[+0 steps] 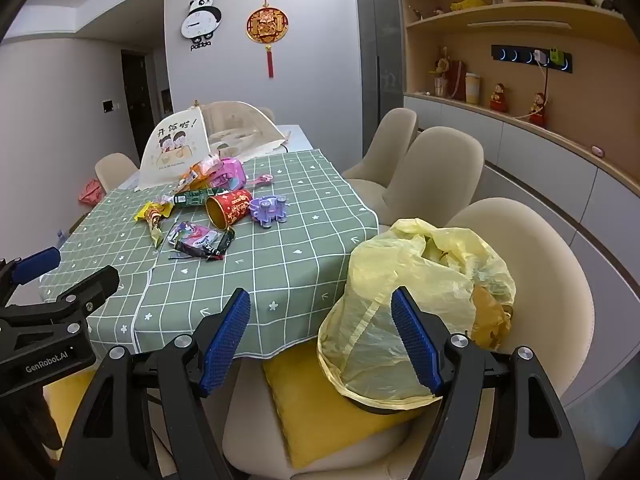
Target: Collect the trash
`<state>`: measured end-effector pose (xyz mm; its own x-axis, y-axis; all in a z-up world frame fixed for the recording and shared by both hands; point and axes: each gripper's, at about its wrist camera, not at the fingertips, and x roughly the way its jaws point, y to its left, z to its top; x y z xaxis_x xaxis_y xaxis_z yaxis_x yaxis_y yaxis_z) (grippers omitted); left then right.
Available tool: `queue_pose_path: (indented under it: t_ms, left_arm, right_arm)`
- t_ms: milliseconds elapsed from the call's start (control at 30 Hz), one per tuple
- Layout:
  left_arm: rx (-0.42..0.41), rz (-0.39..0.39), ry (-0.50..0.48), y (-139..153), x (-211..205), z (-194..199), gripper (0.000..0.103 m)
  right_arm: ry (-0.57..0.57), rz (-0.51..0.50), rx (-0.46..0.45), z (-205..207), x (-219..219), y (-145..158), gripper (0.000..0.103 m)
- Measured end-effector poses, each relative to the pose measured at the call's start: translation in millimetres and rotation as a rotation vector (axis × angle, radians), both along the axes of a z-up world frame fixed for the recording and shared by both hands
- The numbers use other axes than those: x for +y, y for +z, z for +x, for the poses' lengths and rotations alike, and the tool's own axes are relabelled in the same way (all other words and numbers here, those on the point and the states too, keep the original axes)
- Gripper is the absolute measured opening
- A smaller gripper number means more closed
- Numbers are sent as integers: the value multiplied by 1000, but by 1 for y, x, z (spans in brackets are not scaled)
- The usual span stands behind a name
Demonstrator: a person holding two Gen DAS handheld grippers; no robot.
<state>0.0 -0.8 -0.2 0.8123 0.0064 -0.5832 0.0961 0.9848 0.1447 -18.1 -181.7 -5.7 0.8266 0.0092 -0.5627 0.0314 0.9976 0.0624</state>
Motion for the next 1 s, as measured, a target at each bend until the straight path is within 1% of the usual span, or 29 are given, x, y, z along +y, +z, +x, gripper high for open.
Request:
queue_pose_path:
  t_ms: [167,367,433,1000]
  left_arm:
    - [5,-9,-5,-1,-1,-1,89]
    - [-2,-18,-8,3,2,-2,89]
    - [-3,-18,-6,4,2,-3,89]
    - [-1,-21,-9,6,-2,-4,89]
  right_arm:
    - [-7,9,13,0,-1,-4,69]
    - [-19,16,16,1,-10,4,69]
    - [-19,3,8,-4,-4,1,69]
    - [-20,6,9,-5,-5,0,69]
